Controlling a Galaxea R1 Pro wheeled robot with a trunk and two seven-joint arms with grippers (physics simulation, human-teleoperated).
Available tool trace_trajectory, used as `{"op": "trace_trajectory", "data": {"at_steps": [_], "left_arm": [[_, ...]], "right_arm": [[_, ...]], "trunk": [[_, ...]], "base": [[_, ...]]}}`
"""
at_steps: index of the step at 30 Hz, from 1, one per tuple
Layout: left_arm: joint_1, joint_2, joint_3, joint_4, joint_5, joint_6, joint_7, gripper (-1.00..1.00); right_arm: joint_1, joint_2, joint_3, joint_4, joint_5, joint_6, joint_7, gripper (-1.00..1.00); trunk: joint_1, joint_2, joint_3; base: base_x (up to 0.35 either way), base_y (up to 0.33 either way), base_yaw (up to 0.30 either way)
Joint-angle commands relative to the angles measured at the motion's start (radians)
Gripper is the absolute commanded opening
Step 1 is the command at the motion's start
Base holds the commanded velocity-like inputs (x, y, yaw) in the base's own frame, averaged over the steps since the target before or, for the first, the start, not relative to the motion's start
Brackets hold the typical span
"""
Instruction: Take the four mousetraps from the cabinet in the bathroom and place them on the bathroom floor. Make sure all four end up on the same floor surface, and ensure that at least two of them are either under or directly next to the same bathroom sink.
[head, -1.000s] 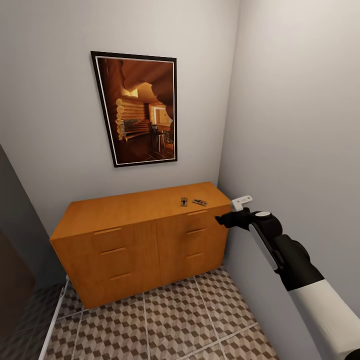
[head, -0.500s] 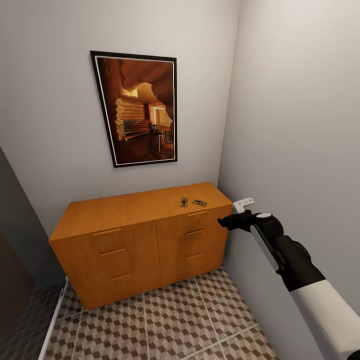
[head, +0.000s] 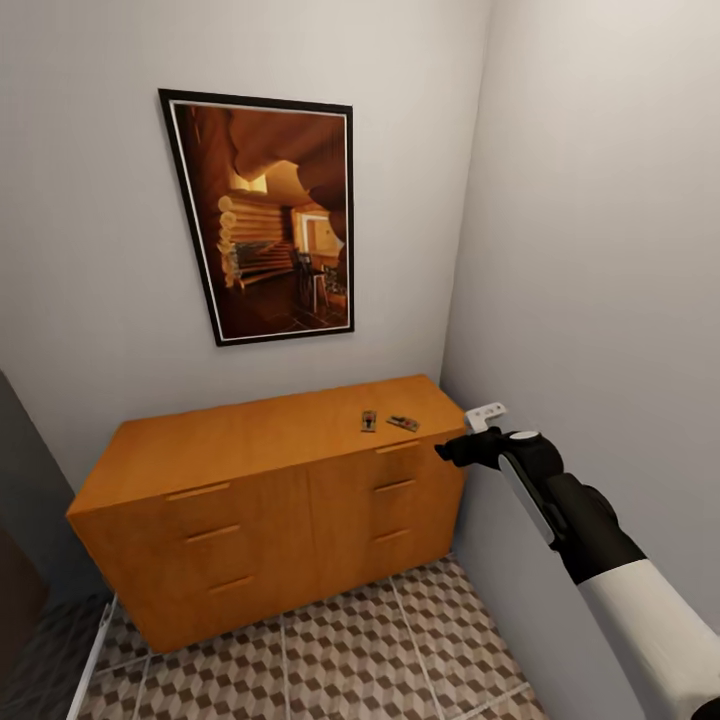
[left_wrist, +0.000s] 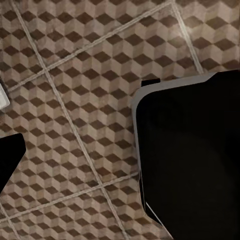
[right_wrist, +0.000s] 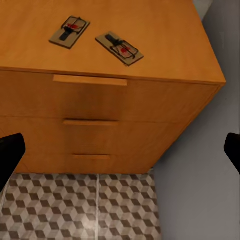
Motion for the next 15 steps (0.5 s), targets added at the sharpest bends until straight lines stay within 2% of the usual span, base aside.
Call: {"op": "trace_trajectory", "data": {"at_steps": [1, 15], "left_arm": [[-0.001, -0.001, -0.008, 0.004, 0.007, -0.006, 0.001, 1.0], [0.012, 0.0, -0.008, 0.004, 0.007, -0.006, -0.001, 1.0]], "right_arm": [[-0.001, -0.001, 0.004, 0.001, -0.006, 0.004, -0.002, 1.0], [-0.001, 0.002, 0.019, 0.035, -0.008, -0.001, -0.002, 1.0]], "trunk": [[0.001, -0.002, -0.002], [0.001, -0.002, -0.002]], "base": [[0.338, 0.0, 0.0], [0.341, -0.005, 0.0]]}}
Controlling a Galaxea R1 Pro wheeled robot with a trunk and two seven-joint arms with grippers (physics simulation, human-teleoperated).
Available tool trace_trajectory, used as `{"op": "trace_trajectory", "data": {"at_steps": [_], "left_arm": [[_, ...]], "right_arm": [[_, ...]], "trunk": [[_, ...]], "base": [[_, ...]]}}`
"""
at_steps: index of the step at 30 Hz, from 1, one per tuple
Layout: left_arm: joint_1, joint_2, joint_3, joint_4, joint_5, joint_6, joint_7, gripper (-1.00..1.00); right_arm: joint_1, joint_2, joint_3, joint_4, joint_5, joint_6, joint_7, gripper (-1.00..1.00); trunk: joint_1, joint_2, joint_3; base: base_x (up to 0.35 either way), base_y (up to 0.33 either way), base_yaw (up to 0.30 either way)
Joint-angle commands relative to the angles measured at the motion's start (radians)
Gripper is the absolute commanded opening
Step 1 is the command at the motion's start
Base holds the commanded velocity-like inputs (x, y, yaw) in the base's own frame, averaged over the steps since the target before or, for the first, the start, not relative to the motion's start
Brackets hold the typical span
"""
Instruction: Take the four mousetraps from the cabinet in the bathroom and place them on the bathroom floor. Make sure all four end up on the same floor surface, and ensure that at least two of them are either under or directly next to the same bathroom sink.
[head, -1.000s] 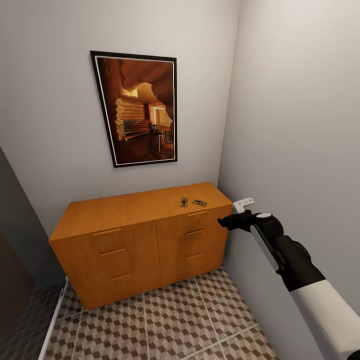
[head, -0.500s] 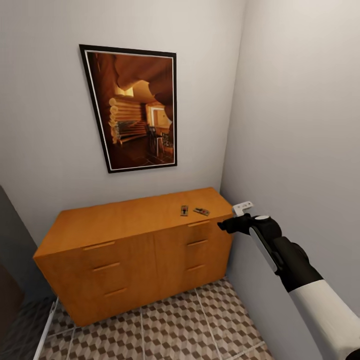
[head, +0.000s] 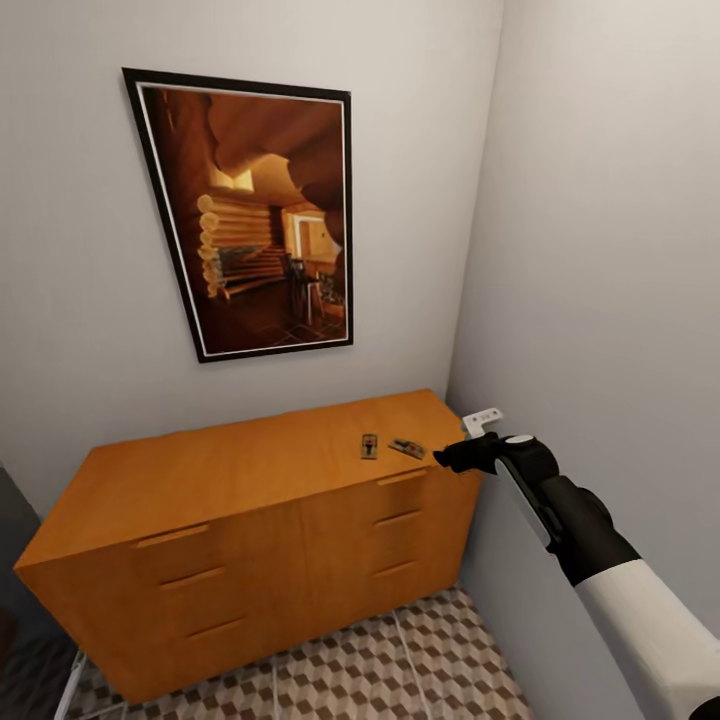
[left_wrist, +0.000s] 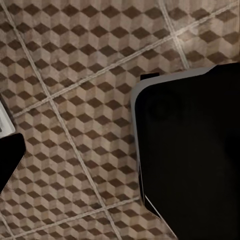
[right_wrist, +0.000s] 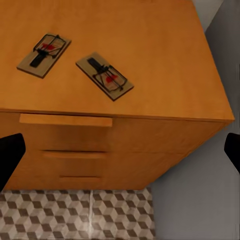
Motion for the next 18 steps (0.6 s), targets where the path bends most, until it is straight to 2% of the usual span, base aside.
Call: {"op": "trace_trajectory", "data": {"at_steps": [1, 7, 11, 18], "left_arm": [[0.0, -0.001, -0.008, 0.004, 0.007, -0.007, 0.001, 1.0], [0.006, -0.001, -0.008, 0.004, 0.007, -0.007, 0.001, 1.0], [0.008, -0.001, -0.008, 0.004, 0.007, -0.007, 0.001, 1.0], [0.009, -0.001, -0.008, 0.004, 0.007, -0.007, 0.001, 1.0]], "right_arm": [[-0.001, 0.0, 0.002, 0.0, -0.006, 0.004, -0.002, 1.0], [-0.001, 0.004, 0.025, 0.002, -0.007, 0.004, -0.002, 1.0], [-0.001, 0.004, 0.05, 0.003, -0.007, 0.001, -0.002, 1.0], [-0.001, 0.004, 0.065, 0.033, -0.008, -0.021, -0.002, 1.0]], "trunk": [[0.001, -0.002, -0.002], [0.001, -0.002, -0.002], [0.001, -0.002, -0.002], [0.001, -0.002, -0.002]], "base": [[0.338, -0.051, 0.0], [0.219, -0.043, 0.0], [0.059, -0.012, 0.0], [0.015, -0.003, 0.0]]}}
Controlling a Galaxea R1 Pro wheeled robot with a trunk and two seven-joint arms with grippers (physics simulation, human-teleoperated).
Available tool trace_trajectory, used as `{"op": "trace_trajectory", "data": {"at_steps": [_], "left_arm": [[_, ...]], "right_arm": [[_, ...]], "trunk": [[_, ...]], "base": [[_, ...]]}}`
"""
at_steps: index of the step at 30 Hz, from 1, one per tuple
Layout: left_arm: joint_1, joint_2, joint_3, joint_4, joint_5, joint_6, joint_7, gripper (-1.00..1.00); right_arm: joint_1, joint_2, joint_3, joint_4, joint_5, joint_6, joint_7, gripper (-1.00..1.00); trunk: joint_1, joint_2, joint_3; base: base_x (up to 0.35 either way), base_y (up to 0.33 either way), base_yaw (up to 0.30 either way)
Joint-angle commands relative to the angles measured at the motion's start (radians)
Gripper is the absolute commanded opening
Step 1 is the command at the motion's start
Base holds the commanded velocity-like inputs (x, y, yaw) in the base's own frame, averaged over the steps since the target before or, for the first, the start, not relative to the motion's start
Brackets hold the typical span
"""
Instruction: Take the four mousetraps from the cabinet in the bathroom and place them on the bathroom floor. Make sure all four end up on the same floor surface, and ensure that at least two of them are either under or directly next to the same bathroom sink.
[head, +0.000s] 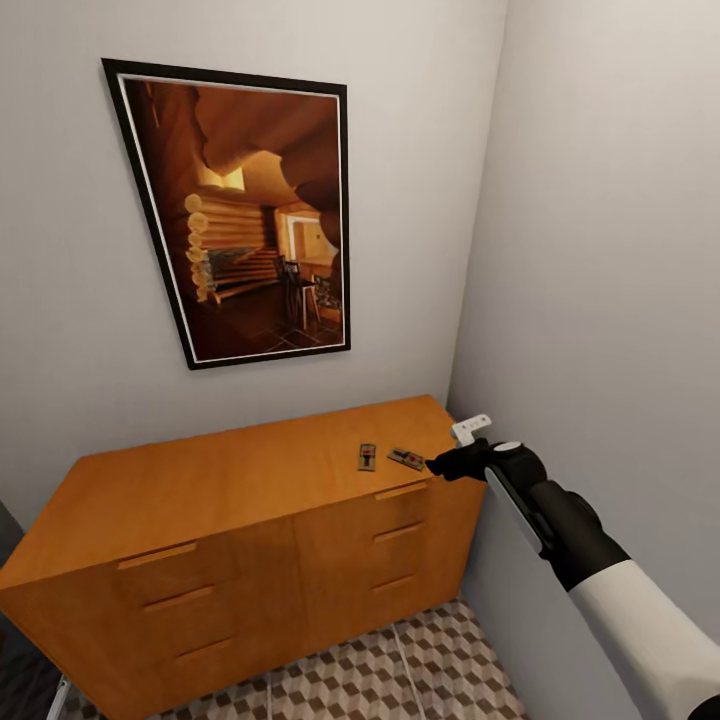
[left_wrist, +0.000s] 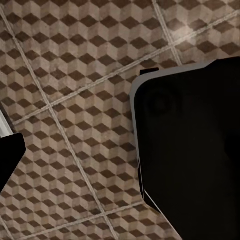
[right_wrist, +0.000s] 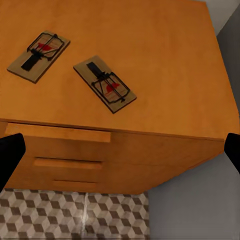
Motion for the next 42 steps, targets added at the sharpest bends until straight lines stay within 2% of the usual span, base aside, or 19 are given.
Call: {"op": "trace_trajectory", "data": {"at_steps": [1, 9, 12, 24, 27, 33, 42], "left_arm": [[-0.001, -0.001, -0.008, 0.004, 0.007, -0.006, 0.001, 1.0], [-0.001, -0.001, -0.008, 0.004, 0.007, -0.006, 0.001, 1.0], [0.001, -0.001, -0.008, 0.004, 0.007, -0.006, 0.001, 1.0], [0.004, -0.001, -0.008, 0.004, 0.007, -0.006, 0.0, 1.0], [0.004, 0.0, -0.008, 0.004, 0.007, -0.006, 0.0, 1.0], [0.004, 0.0, -0.008, 0.004, 0.007, -0.006, 0.0, 1.0], [0.004, 0.0, -0.008, 0.004, 0.007, -0.006, 0.0, 1.0]], "right_arm": [[-0.001, -0.001, 0.004, 0.004, -0.006, 0.0, -0.002, 1.0], [-0.001, -0.001, 0.028, 0.029, -0.007, -0.027, 0.008, 1.0], [-0.001, -0.001, 0.035, 0.033, -0.007, -0.032, 0.05, 1.0], [-0.001, -0.01, 0.036, 0.037, -0.002, -0.037, 0.288, 1.0], [-0.001, -0.011, 0.036, 0.038, -0.001, -0.037, 0.319, 1.0], [-0.001, -0.014, 0.036, 0.039, 0.0, -0.038, 0.355, 1.0], [-0.001, -0.016, 0.036, 0.041, 0.0, -0.038, 0.364, 1.0]], "trunk": [[0.0, -0.002, -0.002], [0.0, -0.002, -0.002], [0.0, -0.002, -0.002], [0.0, -0.002, -0.002], [0.0, -0.002, -0.002], [0.0, -0.002, -0.002], [0.0, -0.002, -0.002]], "base": [[0.01, -0.001, 0.0], [0.064, 0.0, 0.0], [0.085, 0.0, 0.0], [0.017, 0.0, 0.0], [0.002, 0.0, 0.0], [0.0, 0.0, 0.0], [0.0, 0.0, 0.0]]}}
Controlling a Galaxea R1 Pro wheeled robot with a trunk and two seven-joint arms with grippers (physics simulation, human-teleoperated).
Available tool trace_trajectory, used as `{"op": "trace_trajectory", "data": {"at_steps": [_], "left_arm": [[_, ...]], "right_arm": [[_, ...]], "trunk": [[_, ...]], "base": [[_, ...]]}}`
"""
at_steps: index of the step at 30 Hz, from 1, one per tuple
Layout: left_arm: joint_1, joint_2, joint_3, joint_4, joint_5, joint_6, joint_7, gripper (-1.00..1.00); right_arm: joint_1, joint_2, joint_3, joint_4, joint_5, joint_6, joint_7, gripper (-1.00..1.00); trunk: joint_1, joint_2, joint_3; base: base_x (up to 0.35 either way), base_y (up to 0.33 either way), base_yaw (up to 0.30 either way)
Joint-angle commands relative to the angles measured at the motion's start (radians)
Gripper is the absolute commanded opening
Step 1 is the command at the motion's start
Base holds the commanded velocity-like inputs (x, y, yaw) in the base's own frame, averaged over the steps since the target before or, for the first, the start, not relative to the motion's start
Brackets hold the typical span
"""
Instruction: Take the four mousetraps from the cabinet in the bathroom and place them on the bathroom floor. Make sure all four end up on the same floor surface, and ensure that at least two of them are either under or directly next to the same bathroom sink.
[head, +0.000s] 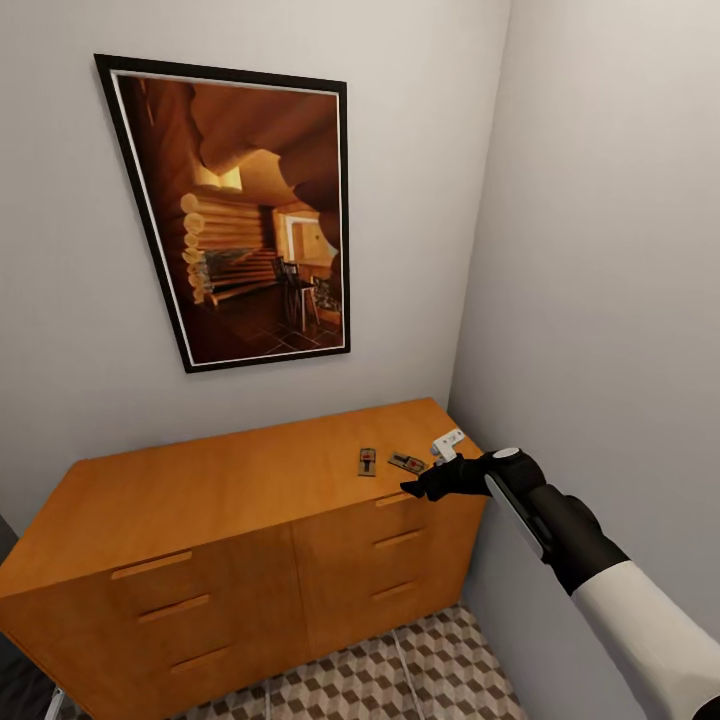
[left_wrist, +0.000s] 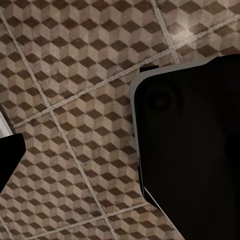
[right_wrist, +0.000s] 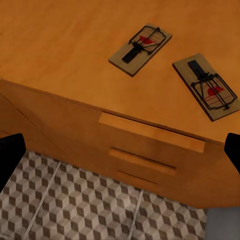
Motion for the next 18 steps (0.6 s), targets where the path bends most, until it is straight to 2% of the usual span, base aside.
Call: {"op": "trace_trajectory", "data": {"at_steps": [1, 18], "left_arm": [[-0.001, -0.002, -0.008, 0.004, 0.007, -0.006, 0.001, 1.0], [0.027, -0.001, -0.008, 0.004, 0.007, -0.008, 0.001, 1.0]], "right_arm": [[-0.001, -0.001, 0.002, 0.001, -0.01, 0.006, -0.004, 1.0], [-0.001, -0.001, 0.002, 0.017, -0.009, 0.006, -0.003, 1.0]], "trunk": [[0.0, -0.002, -0.002], [0.0, -0.002, -0.002]], "base": [[0.0, 0.0, 0.0], [0.0, 0.0, 0.0]]}}
